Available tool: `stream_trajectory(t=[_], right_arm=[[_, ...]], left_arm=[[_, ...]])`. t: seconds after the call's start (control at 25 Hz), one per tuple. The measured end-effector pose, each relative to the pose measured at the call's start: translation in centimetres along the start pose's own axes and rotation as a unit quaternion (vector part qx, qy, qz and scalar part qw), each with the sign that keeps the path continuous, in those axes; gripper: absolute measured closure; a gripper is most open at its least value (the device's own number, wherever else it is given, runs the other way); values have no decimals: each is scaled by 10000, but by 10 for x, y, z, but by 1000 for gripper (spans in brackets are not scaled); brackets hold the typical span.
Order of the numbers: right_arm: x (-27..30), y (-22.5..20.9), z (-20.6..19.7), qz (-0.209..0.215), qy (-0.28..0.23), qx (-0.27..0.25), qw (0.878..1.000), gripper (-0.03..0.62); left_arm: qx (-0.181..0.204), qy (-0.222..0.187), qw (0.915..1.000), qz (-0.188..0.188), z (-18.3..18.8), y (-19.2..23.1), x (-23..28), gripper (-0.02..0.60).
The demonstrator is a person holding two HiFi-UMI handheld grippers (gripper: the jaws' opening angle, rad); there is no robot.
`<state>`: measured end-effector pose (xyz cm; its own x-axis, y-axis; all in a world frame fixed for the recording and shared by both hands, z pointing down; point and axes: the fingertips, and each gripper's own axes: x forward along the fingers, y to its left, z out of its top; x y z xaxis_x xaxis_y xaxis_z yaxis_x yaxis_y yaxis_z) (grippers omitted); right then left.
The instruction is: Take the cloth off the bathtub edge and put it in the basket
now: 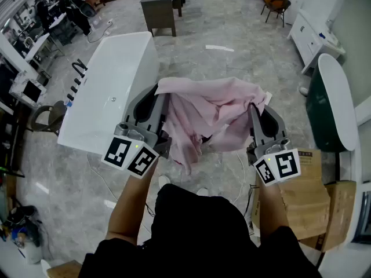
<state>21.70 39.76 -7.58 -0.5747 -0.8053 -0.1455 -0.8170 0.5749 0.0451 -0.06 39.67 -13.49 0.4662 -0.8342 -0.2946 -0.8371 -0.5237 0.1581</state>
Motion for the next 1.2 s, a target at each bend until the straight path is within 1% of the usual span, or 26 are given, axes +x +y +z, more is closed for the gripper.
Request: stream_trajectory(t=[0.2, 0.32, 0.4, 0.48, 0.64, 0.76, 0.88, 1.0, 1.2], right_arm=[[0, 1, -6, 118, 25, -14, 9999, 545], [-3, 0, -10, 109, 75, -29, 9999, 546], [1, 3, -12, 61, 235, -240, 9994, 545], [8, 12, -15, 127, 406, -400, 9983, 545], [16, 26, -18, 385, 435, -251, 9980, 545], [23, 29, -20, 467, 401, -168, 9980, 545], [29, 27, -24, 505, 422, -102, 9978, 545], [39, 21, -28, 475, 449, -71, 9978, 545], [61, 11, -37, 404, 528, -27, 9978, 545]], left_arm=[[66, -26, 10000, 38, -4, -3, -1, 546], [111, 7, 9999, 84, -8, -8, -3, 546], [87, 34, 9999, 126, -8, -7, -4, 546], [35, 38, 9999, 164, -5, -5, -5, 546], [90, -52, 9997, 225, 6, -5, -4, 546], [173, -149, 9994, 265, 14, -2, 0, 546], [202, -140, 9993, 296, 13, 3, 7, 546], [136, -95, 9994, 304, 8, 11, 18, 546], [-155, -53, 9995, 282, 3, 27, 38, 546]])
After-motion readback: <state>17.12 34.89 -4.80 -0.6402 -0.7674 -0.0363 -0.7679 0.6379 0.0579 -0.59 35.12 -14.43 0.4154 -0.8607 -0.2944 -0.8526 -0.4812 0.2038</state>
